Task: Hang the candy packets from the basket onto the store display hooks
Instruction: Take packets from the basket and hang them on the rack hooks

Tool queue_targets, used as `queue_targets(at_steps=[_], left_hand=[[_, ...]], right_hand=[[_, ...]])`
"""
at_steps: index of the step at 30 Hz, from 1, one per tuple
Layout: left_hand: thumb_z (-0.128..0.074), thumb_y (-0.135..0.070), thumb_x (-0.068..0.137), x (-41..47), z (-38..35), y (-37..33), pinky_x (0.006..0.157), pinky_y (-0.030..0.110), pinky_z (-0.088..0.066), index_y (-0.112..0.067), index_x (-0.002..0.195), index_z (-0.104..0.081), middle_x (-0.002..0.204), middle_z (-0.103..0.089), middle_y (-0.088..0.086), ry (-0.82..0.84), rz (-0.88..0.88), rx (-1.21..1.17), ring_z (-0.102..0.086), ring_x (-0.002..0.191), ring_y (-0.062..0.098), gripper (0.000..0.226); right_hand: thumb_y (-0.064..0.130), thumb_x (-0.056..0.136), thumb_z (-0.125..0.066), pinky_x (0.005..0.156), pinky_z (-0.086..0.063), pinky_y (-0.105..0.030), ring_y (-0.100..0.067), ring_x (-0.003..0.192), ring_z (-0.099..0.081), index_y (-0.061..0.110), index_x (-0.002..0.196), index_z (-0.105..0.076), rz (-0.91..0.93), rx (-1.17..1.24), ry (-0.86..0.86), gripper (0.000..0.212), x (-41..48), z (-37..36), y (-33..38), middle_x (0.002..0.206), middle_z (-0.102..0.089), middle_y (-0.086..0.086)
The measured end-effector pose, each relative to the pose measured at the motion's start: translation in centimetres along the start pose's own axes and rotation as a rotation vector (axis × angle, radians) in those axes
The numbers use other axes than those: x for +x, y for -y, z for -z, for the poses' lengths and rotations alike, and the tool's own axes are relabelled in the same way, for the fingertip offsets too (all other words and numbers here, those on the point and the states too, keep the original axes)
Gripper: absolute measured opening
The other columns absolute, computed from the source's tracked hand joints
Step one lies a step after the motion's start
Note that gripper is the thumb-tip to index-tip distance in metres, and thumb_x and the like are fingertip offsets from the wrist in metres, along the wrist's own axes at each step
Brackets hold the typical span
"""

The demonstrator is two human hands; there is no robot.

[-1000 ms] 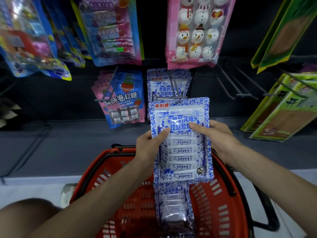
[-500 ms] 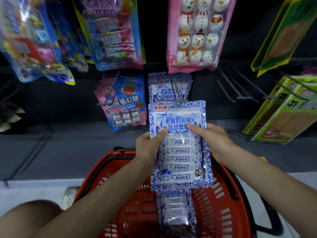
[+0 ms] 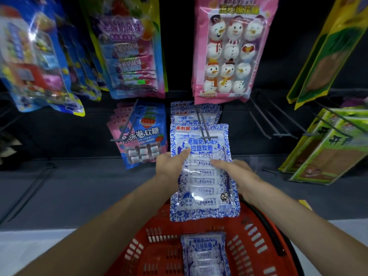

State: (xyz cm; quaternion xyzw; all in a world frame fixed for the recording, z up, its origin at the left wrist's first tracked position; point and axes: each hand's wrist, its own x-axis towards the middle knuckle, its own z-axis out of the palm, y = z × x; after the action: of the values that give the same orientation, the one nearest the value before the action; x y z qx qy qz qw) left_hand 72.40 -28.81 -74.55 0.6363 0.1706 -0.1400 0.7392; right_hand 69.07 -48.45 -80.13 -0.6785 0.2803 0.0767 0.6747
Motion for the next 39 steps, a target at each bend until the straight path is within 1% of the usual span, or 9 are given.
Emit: queue_targets(at_steps=[9, 14, 17, 21, 25, 27, 30, 34, 39], left_hand=[[-0.085, -0.037, 0.086, 5.1, -0.6, -1.4, 0.117, 0.054, -0.040, -0.003, 0.156, -0.036, 0.154, -0.047, 0.016, 0.021, -0.023, 0.066, -0.046, 0.141, 0.040, 0.092], [-0.081, -0.039, 0.090, 6.3, -1.0, -1.6, 0.106, 0.042, -0.040, 0.000, 0.152, -0.042, 0.149, -0.052, 0.017, -0.031, -0.067, 0.096, -0.049, 0.137, 0.037, 0.083], [-0.081, -0.044, 0.089, 7.2, -1.4, -1.6, 0.086, 0.036, -0.046, -0.001, 0.111, -0.061, 0.104, -0.064, 0.009, -0.066, -0.067, 0.214, -0.061, 0.091, 0.026, 0.052], [-0.080, -0.047, 0.089, 8.4, -1.8, -1.7, 0.069, 0.031, -0.043, -0.013, 0.073, -0.043, 0.070, -0.047, 0.002, -0.108, -0.109, 0.307, -0.043, 0.060, 0.018, 0.053], [-0.077, -0.051, 0.090, 9.4, -2.0, -1.2, 0.059, 0.030, -0.033, -0.010, 0.087, -0.059, 0.071, -0.046, 0.001, -0.144, -0.146, 0.335, -0.038, 0.058, 0.017, 0.045], [-0.076, -0.051, 0.092, 9.5, -2.0, -1.1, 0.071, 0.031, -0.037, -0.005, 0.120, -0.065, 0.105, -0.069, 0.009, -0.158, -0.185, 0.332, -0.054, 0.078, 0.022, 0.055], [-0.075, -0.049, 0.093, 9.3, -1.9, -1.2, 0.077, 0.026, -0.039, -0.004, 0.152, -0.047, 0.144, -0.062, 0.014, -0.165, -0.214, 0.356, -0.063, 0.095, 0.024, 0.079], [-0.073, -0.052, 0.093, 9.9, -1.7, -0.8, 0.084, 0.031, -0.039, -0.005, 0.148, -0.052, 0.140, -0.065, 0.014, -0.172, -0.206, 0.435, -0.063, 0.122, 0.033, 0.076], [-0.079, -0.047, 0.090, 10.6, -1.4, -1.4, 0.084, 0.044, -0.058, -0.010, 0.149, -0.050, 0.102, -0.073, 0.007, -0.202, -0.263, 0.448, -0.070, 0.082, 0.027, 0.075]], right_hand=[[0.081, 0.036, -0.091, 0.110, -0.051, -0.047, -0.025, 0.125, -0.066, 0.020, 0.146, -0.056, 0.153, -0.129, -0.101, 0.130, 1.3, -1.5, 0.5, 0.138, -0.067, 0.001], [0.059, 0.065, -0.093, 0.092, -0.053, -0.032, -0.022, 0.110, -0.071, 0.014, 0.126, -0.069, 0.153, -0.188, -0.146, 0.079, 2.7, -1.4, 1.2, 0.121, -0.074, -0.001], [0.068, 0.055, -0.091, 0.084, -0.050, -0.035, -0.030, 0.111, -0.069, 0.010, 0.105, -0.065, 0.162, -0.282, -0.221, 0.080, 3.8, -1.3, 2.4, 0.113, -0.073, -0.005], [0.080, 0.029, -0.082, 0.088, -0.053, -0.039, -0.033, 0.112, -0.069, 0.007, 0.115, -0.066, 0.164, -0.295, -0.280, 0.114, 5.2, -1.3, 3.1, 0.115, -0.072, -0.008], [0.064, 0.062, -0.091, 0.082, -0.047, -0.032, -0.030, 0.107, -0.068, 0.006, 0.116, -0.068, 0.162, -0.273, -0.272, 0.082, 6.5, -1.7, 2.6, 0.116, -0.074, -0.010], [0.055, 0.072, -0.090, 0.082, -0.043, -0.029, -0.029, 0.108, -0.067, 0.008, 0.114, -0.067, 0.165, -0.246, -0.279, 0.067, 7.1, -2.2, 2.4, 0.114, -0.072, -0.008], [0.052, 0.078, -0.088, 0.087, -0.045, -0.031, -0.030, 0.117, -0.065, 0.010, 0.122, -0.065, 0.174, -0.242, -0.275, 0.066, 7.7, -2.9, 2.2, 0.124, -0.069, -0.009], [0.047, 0.082, -0.086, 0.089, -0.044, -0.031, -0.024, 0.111, -0.064, 0.006, 0.124, -0.063, 0.182, -0.244, -0.289, 0.063, 8.2, -3.5, 1.2, 0.112, -0.068, -0.005], [0.025, 0.076, -0.094, 0.064, -0.054, -0.017, -0.015, 0.072, -0.069, 0.008, 0.094, -0.069, 0.175, -0.261, -0.238, 0.035, 9.4, -3.5, 1.7, 0.077, -0.071, 0.002]])
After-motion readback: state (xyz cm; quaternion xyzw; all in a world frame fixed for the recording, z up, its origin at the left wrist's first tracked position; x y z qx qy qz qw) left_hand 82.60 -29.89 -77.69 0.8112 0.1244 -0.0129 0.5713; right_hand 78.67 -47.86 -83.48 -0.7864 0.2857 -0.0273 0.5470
